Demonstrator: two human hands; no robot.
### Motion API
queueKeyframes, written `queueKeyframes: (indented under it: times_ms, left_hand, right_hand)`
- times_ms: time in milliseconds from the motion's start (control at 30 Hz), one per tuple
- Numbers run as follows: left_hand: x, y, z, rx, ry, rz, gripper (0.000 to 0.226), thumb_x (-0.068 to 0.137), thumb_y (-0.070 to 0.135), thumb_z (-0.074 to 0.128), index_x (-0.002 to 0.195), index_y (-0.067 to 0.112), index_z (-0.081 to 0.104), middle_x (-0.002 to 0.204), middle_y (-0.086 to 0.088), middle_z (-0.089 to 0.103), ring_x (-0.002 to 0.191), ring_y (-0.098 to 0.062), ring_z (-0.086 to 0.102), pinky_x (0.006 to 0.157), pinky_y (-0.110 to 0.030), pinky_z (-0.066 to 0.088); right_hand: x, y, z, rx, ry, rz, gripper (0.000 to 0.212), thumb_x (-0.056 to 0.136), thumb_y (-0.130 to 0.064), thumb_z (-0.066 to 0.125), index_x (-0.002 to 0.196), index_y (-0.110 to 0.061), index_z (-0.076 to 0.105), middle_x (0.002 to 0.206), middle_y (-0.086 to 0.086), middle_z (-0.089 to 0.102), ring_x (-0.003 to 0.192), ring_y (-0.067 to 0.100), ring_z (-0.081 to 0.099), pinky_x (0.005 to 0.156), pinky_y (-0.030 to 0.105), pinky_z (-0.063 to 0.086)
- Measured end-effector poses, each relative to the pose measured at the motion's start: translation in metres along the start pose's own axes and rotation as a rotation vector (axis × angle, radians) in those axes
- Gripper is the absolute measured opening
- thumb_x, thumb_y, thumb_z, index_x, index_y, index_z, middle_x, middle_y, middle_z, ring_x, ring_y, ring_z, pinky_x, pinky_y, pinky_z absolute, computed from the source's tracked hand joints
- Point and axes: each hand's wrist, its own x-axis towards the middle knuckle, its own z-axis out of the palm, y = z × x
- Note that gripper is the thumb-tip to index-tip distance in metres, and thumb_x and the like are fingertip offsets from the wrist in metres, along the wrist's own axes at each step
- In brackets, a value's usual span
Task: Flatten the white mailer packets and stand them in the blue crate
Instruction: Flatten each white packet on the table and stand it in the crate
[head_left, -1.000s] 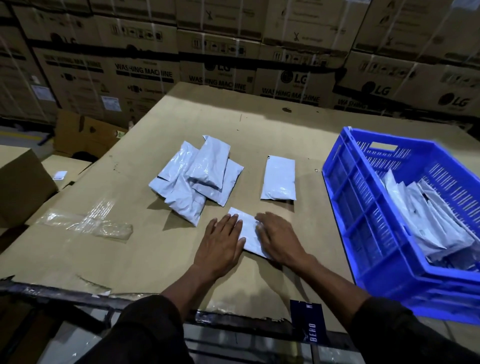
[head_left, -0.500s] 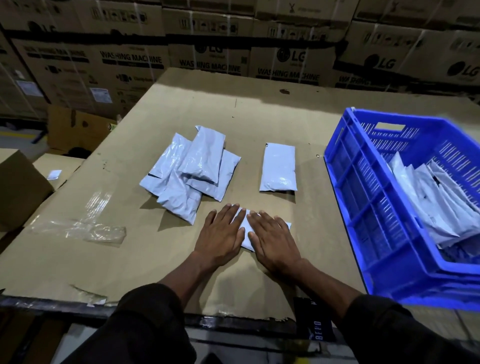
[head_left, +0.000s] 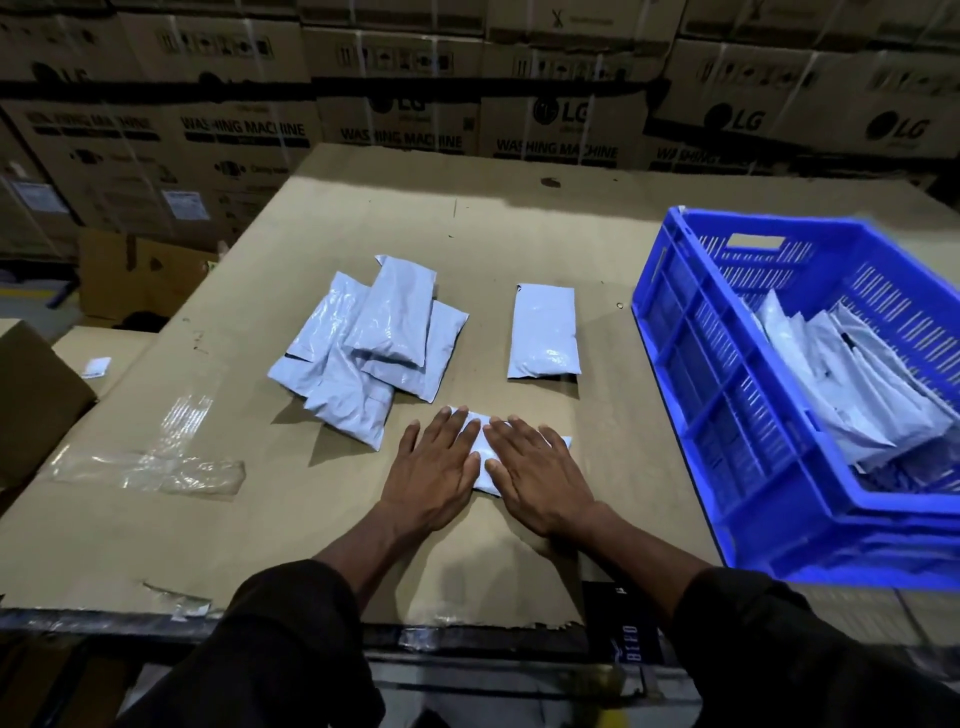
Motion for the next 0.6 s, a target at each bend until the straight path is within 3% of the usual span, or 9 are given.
queueKeyframes:
  times_ms: [233,333,467,600]
  left_hand:
    - [0.001,0.004,-0.004,-0.005,-0.020,-0.027,0.056,0.103,0.039,0.030,0.145,0.015,0.056,0.155,-0.006,0.051,0.144,-0.024,0.047,0.107,-0.058,0.044]
    - [0.000,0.001,-0.004,0.003,-0.020,-0.035,0.057,0.103,0.039,0.028,0.148,0.016,0.053,0.158,-0.006,0.047,0.145,-0.025,0.045,0.109,-0.059,0.043]
    - [-0.002,0.002,-0.004,-0.004,-0.030,-0.034,0.060,0.104,0.041,0.024,0.154,0.017,0.046,0.162,-0.005,0.042,0.149,-0.024,0.040,0.113,-0.058,0.040]
    - [-0.007,0.003,-0.004,-0.114,0.005,-0.023,0.070,0.101,0.056,0.028,0.158,0.017,0.038,0.167,-0.003,0.031,0.154,-0.021,0.027,0.119,-0.054,0.028]
  right_hand:
    - [-0.002,0.004,-0.008,0.021,-0.094,-0.026,0.073,0.101,-0.059,0.005,0.156,-0.018,0.031,0.163,0.000,0.027,0.152,0.019,0.019,0.121,0.046,0.018]
    - [-0.008,0.010,-0.010,0.003,-0.104,-0.091,0.075,0.099,-0.067,0.011,0.157,-0.024,0.027,0.165,-0.005,0.020,0.153,0.021,0.012,0.120,0.048,0.015]
    - [-0.014,0.019,-0.010,-0.020,-0.092,-0.165,0.068,0.101,-0.067,0.024,0.156,-0.027,0.028,0.164,-0.001,0.025,0.149,0.027,0.024,0.115,0.050,0.029]
    - [-0.010,0.018,-0.015,0.025,-0.039,-0.165,0.060,0.103,-0.058,0.032,0.147,-0.020,0.044,0.156,0.004,0.041,0.139,0.028,0.041,0.108,0.050,0.039]
